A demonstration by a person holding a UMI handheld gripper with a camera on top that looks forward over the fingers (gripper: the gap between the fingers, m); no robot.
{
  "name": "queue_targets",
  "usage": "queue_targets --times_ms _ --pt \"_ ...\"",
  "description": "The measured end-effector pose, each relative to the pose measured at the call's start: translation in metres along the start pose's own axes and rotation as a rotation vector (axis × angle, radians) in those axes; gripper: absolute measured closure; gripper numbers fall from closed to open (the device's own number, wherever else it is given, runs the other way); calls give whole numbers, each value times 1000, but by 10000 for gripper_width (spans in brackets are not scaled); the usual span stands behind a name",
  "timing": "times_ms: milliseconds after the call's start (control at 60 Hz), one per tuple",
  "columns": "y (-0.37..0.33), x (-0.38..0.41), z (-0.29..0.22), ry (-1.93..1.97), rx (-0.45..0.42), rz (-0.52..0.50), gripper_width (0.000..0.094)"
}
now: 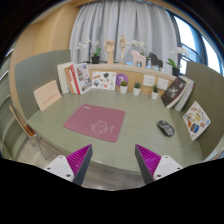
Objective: Arrange mouse
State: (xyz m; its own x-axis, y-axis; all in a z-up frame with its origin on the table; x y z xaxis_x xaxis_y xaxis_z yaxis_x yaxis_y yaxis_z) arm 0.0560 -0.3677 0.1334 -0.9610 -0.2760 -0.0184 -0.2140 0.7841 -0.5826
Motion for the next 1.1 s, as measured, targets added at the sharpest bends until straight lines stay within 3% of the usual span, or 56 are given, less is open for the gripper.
queue_targets --times_ms 150,333,833,900,1100 --pt "11 -71 30 93 58 91 73" --pt "37 -153 31 185 88 183 91" --pt "157 -265 -11 223 132 179 85" --pt "169 -273 -18 218 139 183 119" --pt "192 -290 -35 213 153 169 350"
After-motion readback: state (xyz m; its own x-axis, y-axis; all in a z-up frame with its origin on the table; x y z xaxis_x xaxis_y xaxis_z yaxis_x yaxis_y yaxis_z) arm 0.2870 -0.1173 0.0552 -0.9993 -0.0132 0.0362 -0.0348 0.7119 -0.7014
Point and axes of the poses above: the point between the fingertips, and its own axes, seen from behind it with the camera up: x to the left, z down, y forward, the way the camera looks, the point moved 10 cm from there along -y, backward, against the way the camera looks
